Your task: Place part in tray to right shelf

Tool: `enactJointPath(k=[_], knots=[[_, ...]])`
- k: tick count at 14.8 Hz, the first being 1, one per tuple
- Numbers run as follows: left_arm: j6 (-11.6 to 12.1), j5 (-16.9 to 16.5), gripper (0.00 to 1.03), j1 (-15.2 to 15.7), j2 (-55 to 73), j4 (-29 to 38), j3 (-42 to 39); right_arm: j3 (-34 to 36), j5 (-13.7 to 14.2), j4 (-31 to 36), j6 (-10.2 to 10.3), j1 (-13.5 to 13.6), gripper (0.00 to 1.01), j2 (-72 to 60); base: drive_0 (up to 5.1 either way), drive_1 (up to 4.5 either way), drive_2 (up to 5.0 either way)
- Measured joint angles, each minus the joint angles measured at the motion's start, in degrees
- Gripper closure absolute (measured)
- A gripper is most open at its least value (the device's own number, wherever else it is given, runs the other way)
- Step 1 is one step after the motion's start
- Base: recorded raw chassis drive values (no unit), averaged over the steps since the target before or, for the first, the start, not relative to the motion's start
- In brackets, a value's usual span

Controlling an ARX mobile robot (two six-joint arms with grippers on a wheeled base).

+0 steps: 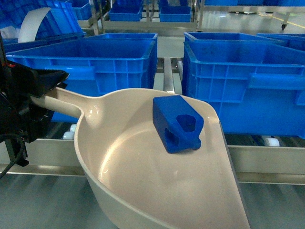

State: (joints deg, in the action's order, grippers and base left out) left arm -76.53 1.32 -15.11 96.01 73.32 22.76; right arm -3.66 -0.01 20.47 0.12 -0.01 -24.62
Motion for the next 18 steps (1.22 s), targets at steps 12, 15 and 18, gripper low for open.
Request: enactJointPath(k=[12,15,18], knots=[[0.0,0.0,0.91,0.0,0.0,0.0,0.0,0.0,0.0,0.0,0.0,0.0,0.03,0.0,0.0,0.0,0.0],[0.0,0.0,0.91,0.0,0.0,0.0,0.0,0.0,0.0,0.0,0.0,0.0,0.03,0.0,0.0,0.0,0.0],[0.0,0.0,0.91,0.0,0.0,0.0,0.0,0.0,0.0,0.0,0.0,0.0,0.03,0.0,0.0,0.0,0.0]])
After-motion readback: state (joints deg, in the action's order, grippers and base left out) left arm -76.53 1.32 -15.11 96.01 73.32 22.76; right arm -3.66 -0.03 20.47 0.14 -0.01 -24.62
